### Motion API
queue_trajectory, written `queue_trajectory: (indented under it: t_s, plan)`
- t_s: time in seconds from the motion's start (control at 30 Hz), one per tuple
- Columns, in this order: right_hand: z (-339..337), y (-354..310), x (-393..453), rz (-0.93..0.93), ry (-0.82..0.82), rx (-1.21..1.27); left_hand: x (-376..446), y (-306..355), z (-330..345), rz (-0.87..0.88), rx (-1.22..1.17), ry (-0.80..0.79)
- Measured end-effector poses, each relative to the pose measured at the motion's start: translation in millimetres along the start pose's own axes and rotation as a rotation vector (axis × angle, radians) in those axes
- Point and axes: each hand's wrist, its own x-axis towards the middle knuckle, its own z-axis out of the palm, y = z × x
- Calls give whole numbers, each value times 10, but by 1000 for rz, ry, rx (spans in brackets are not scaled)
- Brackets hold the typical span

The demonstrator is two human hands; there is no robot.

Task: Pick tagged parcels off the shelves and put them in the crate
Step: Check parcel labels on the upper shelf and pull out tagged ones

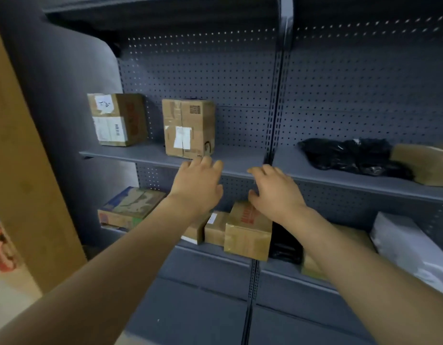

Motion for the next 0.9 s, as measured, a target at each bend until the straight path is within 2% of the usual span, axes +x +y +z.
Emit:
queue_trajectory:
  t_s: [0.2, 0.4, 0.73, 0.9]
  plan:
    - [268, 577, 719, 29, 28, -13, 888, 41, 398, 23, -43, -11]
    - [321, 1244, 1098, 177, 25, -66, 1681, 236, 551, 104, -115, 4]
    - [189, 2275, 891, 522, 24, -178, 2680, 1135, 763, 350, -327, -36]
    - [125, 2709, 771, 625, 39, -160, 2960, 1609, 953, 327, -478, -158]
